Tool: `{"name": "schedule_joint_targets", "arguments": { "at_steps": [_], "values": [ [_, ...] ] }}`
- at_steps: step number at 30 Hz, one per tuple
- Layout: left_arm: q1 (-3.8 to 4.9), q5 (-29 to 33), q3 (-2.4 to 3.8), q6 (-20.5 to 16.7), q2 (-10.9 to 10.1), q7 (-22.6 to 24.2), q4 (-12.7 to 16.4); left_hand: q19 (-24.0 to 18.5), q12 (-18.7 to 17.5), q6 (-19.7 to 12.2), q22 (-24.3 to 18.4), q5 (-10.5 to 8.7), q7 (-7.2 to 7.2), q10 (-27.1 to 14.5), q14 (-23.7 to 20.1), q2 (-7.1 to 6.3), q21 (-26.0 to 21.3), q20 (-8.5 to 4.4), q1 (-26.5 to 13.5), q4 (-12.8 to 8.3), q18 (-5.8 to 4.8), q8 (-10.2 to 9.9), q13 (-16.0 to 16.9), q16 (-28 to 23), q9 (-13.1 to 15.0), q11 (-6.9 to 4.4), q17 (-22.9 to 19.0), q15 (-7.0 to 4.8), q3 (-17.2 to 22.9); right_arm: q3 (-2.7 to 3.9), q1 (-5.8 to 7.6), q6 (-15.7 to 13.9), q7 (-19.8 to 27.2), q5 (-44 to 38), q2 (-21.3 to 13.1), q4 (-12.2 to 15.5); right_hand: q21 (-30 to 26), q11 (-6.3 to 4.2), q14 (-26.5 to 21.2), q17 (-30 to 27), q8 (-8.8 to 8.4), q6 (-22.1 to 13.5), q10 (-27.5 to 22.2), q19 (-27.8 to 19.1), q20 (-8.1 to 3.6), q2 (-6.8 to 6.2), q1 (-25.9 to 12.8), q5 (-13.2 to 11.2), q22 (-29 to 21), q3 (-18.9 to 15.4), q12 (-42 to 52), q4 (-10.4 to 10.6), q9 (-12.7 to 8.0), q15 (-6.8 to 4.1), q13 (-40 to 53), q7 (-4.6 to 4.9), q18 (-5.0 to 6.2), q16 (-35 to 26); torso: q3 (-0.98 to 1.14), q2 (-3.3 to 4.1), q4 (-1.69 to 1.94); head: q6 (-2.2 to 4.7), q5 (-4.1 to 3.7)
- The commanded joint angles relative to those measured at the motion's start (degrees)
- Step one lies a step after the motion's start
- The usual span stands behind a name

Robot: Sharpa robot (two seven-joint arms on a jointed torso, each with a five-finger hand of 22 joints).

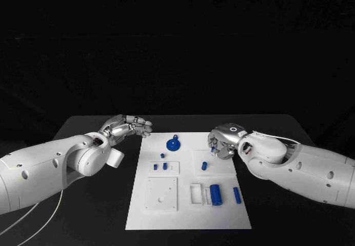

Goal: Assemble the parts on the task board

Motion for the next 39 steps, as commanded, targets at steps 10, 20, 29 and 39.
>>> {"name": "schedule_joint_targets", "arguments": {
  "at_steps": [10, 20, 29, 39],
  "values": [
    [0.04, 0.56, 0.05, 0.71, 0.06, 0.4, 0.2, 0.0, 0.05, -0.36, 0.07, 0.25, -0.07, -0.4, 0.34, 0.57, -0.32, 0.4, 0.1, -0.08, 1.19, 0.2, -0.08, -0.43, -0.08, 0.01, 0.07, 0.22, -0.41, 1.05, 0.01, -1.96, 0.72, 4.15, -0.36, 5.45, 0.24, -0.06, -0.02, 0.09, 0.21, 0.37, 0.33, 0.51, -0.07, -0.39, 0.18, -0.07, 1.02, 0.39, 0.21, 0.18, 0.02, -0.48, 0.08, -0.07, 1.44, 0.26, -0.07, 0.01, -0.03, 0.24, 0.57],
    [0.04, 0.79, 0.05, 0.37, 0.27, 0.54, 0.32, 0.02, 0.05, -0.36, 0.08, 0.25, -0.07, -0.41, 0.37, 0.58, -0.34, 0.4, 0.15, -0.11, 1.2, 0.21, -0.12, -0.49, -0.08, 0.01, 0.11, 0.22, -0.41, 1.04, 0.0, -1.3, 1.12, 2.52, 4.27, 8.21, 0.26, -0.06, -0.01, 0.1, 0.19, 0.37, 0.33, 0.56, -0.1, -0.32, 0.17, -0.03, 1.01, 0.47, 0.16, 0.22, 0.0, -0.48, 0.11, -0.07, 1.44, 0.25, -0.07, 0.0, 0.05, -0.19, 2.79],
    [0.05, 0.92, 0.05, 0.3, 0.53, 0.51, 0.66, 0.03, 0.07, -0.35, 0.09, 0.25, -0.07, -0.39, 0.41, 0.58, -0.36, 0.4, 0.19, -0.12, 1.22, 0.23, -0.14, -0.55, -0.08, 0.01, 0.14, 0.21, -0.41, 0.66, -0.02, 0.34, 1.65, 2.46, 8.74, 7.79, 0.29, -0.04, -0.02, 0.12, 0.12, 0.31, 0.29, 0.58, -0.14, -0.06, -0.01, 0.04, 1.0, 0.4, 0.03, 0.2, -0.04, -0.46, 0.16, -0.03, 1.44, 0.22, -0.19, -0.04, 0.12, -0.32, 3.34],
    [0.06, 1.04, 0.06, 0.16, 0.92, 0.62, 0.42, 0.08, 0.08, -0.35, 0.11, 0.35, -0.08, -0.38, 0.46, 0.69, -0.39, 0.4, 0.36, -0.14, 1.25, 0.26, -0.2, -0.68, -0.08, 0.0, 0.21, 0.21, -0.33, -2.86, -0.26, 1.46, 1.9, 0.45, 11.9, 6.54, 0.28, 0.01, -0.11, 0.15, 0.01, 0.2, 0.21, 0.46, -0.16, 0.37, -0.22, 0.15, 1.01, 0.19, -0.19, -0.19, -0.11, -0.41, 0.26, 0.02, 1.44, 0.14, -0.08, -0.02, 0.06, -0.98, 4.89]
  ]
}}
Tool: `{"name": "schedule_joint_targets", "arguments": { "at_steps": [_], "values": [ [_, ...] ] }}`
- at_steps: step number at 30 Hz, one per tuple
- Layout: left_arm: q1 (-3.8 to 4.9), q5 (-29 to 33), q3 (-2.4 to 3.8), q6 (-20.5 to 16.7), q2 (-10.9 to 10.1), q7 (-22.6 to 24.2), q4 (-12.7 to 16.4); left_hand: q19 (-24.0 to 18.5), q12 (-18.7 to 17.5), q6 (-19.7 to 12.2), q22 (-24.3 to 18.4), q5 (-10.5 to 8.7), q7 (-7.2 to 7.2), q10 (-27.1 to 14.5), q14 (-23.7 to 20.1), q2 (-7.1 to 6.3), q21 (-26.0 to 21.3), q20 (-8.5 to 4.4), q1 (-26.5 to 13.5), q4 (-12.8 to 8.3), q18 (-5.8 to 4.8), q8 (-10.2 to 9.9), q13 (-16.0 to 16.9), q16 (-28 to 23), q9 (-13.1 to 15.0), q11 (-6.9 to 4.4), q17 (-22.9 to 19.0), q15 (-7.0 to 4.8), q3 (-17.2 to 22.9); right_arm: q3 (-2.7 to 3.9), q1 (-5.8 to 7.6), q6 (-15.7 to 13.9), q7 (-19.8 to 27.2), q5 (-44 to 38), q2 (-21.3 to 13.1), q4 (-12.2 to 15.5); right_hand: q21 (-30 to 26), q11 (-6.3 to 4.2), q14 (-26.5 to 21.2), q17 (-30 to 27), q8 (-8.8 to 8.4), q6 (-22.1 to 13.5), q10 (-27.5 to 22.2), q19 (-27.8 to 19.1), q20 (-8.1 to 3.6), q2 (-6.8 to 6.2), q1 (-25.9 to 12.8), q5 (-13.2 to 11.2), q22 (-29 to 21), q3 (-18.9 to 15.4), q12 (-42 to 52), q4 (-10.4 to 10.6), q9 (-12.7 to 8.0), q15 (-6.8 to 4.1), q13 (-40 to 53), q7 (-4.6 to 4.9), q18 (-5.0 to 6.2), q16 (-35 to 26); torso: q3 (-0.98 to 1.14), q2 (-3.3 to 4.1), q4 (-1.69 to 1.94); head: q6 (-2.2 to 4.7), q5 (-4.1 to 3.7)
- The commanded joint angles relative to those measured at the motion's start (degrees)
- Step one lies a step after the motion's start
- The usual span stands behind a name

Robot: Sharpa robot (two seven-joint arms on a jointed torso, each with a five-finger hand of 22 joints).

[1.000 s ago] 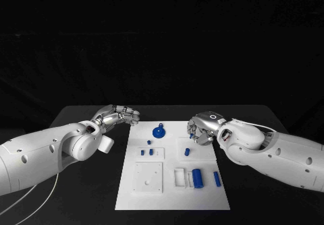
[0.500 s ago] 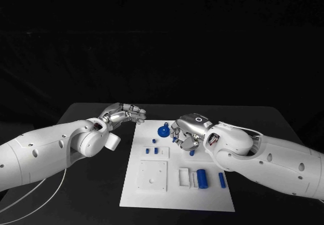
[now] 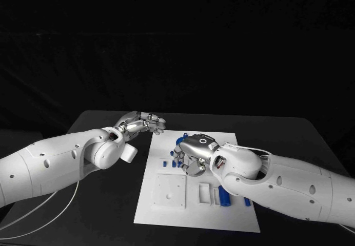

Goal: Assemble the parts on the task board

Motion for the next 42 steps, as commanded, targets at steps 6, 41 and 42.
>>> {"name": "schedule_joint_targets", "arguments": {
  "at_steps": [6, 41, 42],
  "values": [
    [0.06, 0.58, 0.05, 0.11, 0.31, 0.64, -0.16, 0.08, 0.08, -0.36, 0.06, 0.33, -0.09, -0.38, 0.26, 0.34, -0.4, 0.4, 0.04, 0.02, 0.71, 0.26, -0.1, -0.27, -0.08, 0.0, 0.08, 0.02, -0.2, -1.42, -0.6, 1.81, 0.6, -3.26, 0.99, -0.12, 0.3, 0.03, -0.01, 0.07, 0.21, 0.25, 0.25, 0.15, -0.07, 0.48, -0.26, 0.22, 1.0, -0.02, -0.23, -0.49, -0.03, -0.31, 0.11, 0.07, 1.46, 0.12, 0.22, 0.0, -0.05, -1.34, 3.02],
    [0.06, 0.6, 0.05, 0.12, 0.38, 0.68, -0.23, 0.16, 0.1, -0.37, 0.09, 0.33, -0.09, -0.36, 0.33, 0.27, -0.47, 0.42, 0.1, 0.04, 0.74, 0.3, -0.2, -0.5, -0.08, 0.01, 0.19, 0.03, -0.24, -4.59, -1.28, 3.68, -0.11, -3.79, 0.49, 1.09, 0.35, 0.02, 0.01, 0.15, 0.18, 0.3, 0.36, 0.11, -0.06, 0.81, -0.55, 0.22, 1.0, -0.23, -0.38, -0.93, -0.06, -0.31, 0.27, 0.08, 1.46, 0.12, 0.04, 0.01, -0.04, -4.67, 6.24],
    [0.06, 0.6, 0.05, 0.14, 0.38, 0.67, -0.24, 0.17, 0.1, -0.37, 0.09, 0.33, -0.09, -0.36, 0.33, 0.28, -0.47, 0.42, 0.1, 0.05, 0.74, 0.3, -0.2, -0.51, -0.08, 0.01, 0.19, 0.03, -0.24, -4.59, -1.44, 3.7, -0.14, -3.8, 0.61, 1.03, 0.35, 0.02, 0.01, 0.15, 0.18, 0.3, 0.36, 0.11, -0.06, 0.82, -0.55, 0.22, 1.0, -0.23, -0.39, -0.94, -0.06, -0.31, 0.27, 0.08, 1.46, 0.12, 0.03, 0.0, -0.04, -4.78, 6.35]
  ]
}}
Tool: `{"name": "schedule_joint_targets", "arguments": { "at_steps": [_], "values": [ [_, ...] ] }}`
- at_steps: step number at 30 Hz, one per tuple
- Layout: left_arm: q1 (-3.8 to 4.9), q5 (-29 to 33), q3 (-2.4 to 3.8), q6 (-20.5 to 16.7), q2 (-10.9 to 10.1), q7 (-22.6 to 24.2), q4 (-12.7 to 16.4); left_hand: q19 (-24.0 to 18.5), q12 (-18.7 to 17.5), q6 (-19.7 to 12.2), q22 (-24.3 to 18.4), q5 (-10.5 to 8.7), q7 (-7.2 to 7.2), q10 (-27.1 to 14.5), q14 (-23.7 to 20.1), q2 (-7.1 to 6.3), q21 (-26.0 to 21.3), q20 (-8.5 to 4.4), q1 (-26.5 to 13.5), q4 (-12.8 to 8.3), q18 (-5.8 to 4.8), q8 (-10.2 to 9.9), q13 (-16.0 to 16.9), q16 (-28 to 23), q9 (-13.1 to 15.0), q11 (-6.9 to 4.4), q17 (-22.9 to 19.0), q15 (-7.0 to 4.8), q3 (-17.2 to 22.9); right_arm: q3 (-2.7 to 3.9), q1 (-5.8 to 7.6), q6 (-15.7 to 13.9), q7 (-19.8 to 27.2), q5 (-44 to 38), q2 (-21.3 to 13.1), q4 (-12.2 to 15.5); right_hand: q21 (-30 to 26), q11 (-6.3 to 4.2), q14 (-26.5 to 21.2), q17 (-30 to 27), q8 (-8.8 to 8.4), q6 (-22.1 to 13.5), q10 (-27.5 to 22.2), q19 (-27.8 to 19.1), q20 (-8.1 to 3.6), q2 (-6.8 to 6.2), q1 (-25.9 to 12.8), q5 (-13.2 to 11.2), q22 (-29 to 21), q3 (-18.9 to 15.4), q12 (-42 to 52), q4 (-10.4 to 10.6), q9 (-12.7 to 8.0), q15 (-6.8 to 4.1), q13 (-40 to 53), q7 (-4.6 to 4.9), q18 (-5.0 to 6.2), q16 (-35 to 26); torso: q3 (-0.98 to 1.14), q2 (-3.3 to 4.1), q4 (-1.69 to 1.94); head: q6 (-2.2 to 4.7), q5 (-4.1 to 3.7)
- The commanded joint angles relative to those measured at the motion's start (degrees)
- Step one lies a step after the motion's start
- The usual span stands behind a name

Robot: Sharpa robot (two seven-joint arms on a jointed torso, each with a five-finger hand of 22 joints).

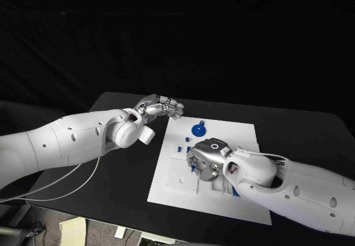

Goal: Assemble the parts on the task board

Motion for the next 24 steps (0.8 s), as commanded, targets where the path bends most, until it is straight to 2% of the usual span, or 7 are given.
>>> {"name": "schedule_joint_targets", "arguments": {
  "at_steps": [1, 5, 11, 24],
  "values": [
    [0.06, 0.37, 0.05, 0.14, 0.09, 0.65, 0.11, 0.17, 0.1, -0.38, 0.06, 0.33, -0.09, -0.36, 0.34, 0.28, -0.24, 0.42, 0.1, 0.05, 0.85, 0.3, -0.06, -0.29, -0.08, 0.01, 0.09, 0.04, -0.25, -0.05, -0.56, 0.99, -0.07, -0.69, 0.37, -0.13, 0.36, 0.12, -0.09, 0.06, 0.17, 0.32, 0.47, 0.23, -0.18, 0.35, -0.08, 0.23, 1.01, 0.08, -0.39, -0.32, 0.06, -0.43, 0.03, 0.1, 1.45, 0.12, -0.04, 0.0, 0.0, -0.29, 0.29],
    [0.06, 0.37, 0.05, 0.14, 0.09, 0.63, 0.06, 0.18, 0.1, -0.38, 0.06, 0.33, -0.08, -0.36, 0.35, 0.28, -0.25, 0.42, 0.09, 0.06, 0.85, 0.3, -0.07, -0.31, -0.08, 0.01, 0.1, 0.04, -0.25, -0.05, -1.15, 1.04, -0.08, -0.72, 0.81, -0.34, 0.36, 0.12, -0.09, 0.07, 0.16, 0.32, 0.47, 0.23, -0.18, 0.37, -0.1, 0.24, 1.01, 0.08, -0.4, -0.34, 0.06, -0.43, 0.04, 0.1, 1.45, 0.11, 0.02, 0.0, 0.04, -0.75, 0.82],
    [0.06, 0.37, 0.05, 0.18, 0.03, 0.61, 0.08, 0.18, 0.1, -0.39, 0.06, 0.33, -0.08, -0.36, 0.35, 0.27, -0.26, 0.42, 0.09, 0.06, 0.86, 0.3, -0.08, -0.33, -0.09, 0.01, 0.11, 0.04, -0.26, -0.05, -1.32, 0.99, -0.19, -0.95, 0.68, -0.62, 0.36, 0.12, -0.09, 0.07, 0.16, 0.31, 0.47, 0.23, -0.18, 0.39, -0.11, 0.25, 1.0, 0.08, -0.41, -0.37, 0.06, -0.43, 0.05, 0.1, 1.45, 0.11, -0.02, -0.02, 0.0, -1.06, 1.03],
    [0.06, 0.37, 0.05, 0.19, 0.01, 0.62, 0.04, 0.2, 0.11, -0.4, 0.07, 0.34, -0.08, -0.36, 0.38, 0.28, -0.28, 0.42, 0.08, 0.07, 0.86, 0.31, -0.11, -0.4, -0.09, 0.01, 0.15, 0.04, -0.27, -0.05, -1.35, 0.01, -0.48, -1.85, 0.49, -0.59, 0.37, 0.11, -0.09, 0.08, 0.16, 0.34, 0.49, 0.22, -0.18, 0.41, -0.13, 0.27, 1.0, 0.09, -0.44, -0.47, 0.06, -0.43, 0.08, 0.09, 1.45, 0.11, 0.02, 0.0, -0.01, -1.11, 1.09]
  ]
}}
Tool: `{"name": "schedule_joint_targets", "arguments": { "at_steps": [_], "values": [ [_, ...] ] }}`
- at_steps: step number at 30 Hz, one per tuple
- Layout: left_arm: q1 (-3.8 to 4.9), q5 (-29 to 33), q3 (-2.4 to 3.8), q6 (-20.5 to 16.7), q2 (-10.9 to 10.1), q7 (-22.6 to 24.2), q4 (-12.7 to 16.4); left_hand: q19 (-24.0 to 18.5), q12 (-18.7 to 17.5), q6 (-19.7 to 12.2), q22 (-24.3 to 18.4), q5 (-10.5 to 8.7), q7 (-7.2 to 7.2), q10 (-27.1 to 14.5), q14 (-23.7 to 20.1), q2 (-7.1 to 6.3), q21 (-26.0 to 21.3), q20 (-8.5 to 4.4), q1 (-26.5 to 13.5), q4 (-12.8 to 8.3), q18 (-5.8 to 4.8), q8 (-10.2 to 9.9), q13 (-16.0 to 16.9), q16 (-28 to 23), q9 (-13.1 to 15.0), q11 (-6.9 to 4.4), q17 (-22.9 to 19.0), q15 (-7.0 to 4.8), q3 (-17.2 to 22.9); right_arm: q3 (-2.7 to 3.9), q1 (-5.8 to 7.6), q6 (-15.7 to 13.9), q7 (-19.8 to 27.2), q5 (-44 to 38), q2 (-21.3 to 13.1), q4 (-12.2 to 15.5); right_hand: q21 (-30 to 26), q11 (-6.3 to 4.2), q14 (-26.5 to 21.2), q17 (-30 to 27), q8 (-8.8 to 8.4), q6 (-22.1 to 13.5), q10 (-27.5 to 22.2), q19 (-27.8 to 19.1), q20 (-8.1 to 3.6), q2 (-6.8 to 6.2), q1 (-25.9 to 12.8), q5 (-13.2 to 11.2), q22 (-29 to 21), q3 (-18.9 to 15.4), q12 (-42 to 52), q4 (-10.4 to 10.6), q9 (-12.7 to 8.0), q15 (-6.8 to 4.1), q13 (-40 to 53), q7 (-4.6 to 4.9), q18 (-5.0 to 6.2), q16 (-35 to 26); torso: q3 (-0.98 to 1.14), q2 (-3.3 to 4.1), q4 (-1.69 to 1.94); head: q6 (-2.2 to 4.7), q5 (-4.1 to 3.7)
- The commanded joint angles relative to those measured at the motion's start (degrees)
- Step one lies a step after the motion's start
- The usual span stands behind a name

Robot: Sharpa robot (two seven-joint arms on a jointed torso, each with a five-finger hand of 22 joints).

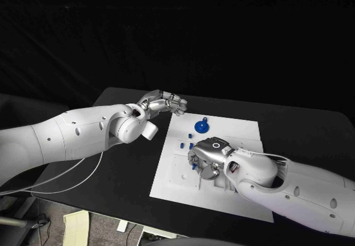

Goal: Assemble the parts on the task board

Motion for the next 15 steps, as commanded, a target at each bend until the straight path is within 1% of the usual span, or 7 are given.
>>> {"name": "schedule_joint_targets", "arguments": {
  "at_steps": [1, 15],
  "values": [
    [0.06, 0.35, 0.05, 0.19, 0.07, 0.61, 0.07, -0.01, 0.11, -0.4, 0.09, 0.34, -0.08, -0.35, 0.38, 0.28, -0.28, 0.21, 0.08, 0.07, 0.9, 0.31, -0.07, -0.41, -0.09, 0.01, 0.07, 0.04, -0.27, -0.18, -0.3, 0.48, -0.42, -1.4, -0.24, 0.1, 0.37, -0.01, 0.04, 0.09, 0.17, 0.29, 0.37, 0.28, -0.24, 0.41, -0.13, 0.27, 1.0, -0.07, -0.24, -0.31, -0.01, -0.32, 0.08, 0.02, 1.45, 0.11, 0.02, 0.0, 0.02, 0.01, -0.01],
    [0.06, 0.35, 0.05, 0.18, 0.13, 0.62, 0.04, 0.01, 0.1, -0.42, 0.1, 0.34, -0.08, -0.36, 0.39, 0.29, -0.31, 0.22, 0.09, 0.06, 0.91, 0.31, -0.11, -0.5, -0.1, 0.01, 0.11, 0.05, -0.28, -0.17, -0.38, -1.67, -1.3, -2.78, -0.36, 0.59, 0.4, -0.05, 0.1, 0.14, 0.21, 0.43, 0.5, 0.33, -0.26, 0.3, -0.09, 0.26, 0.99, 0.06, -0.26, -0.49, 0.0, -0.36, 0.17, -0.03, 1.45, 0.14, 0.0, -0.01, 0.01, 0.03, 0.04]
  ]
}}
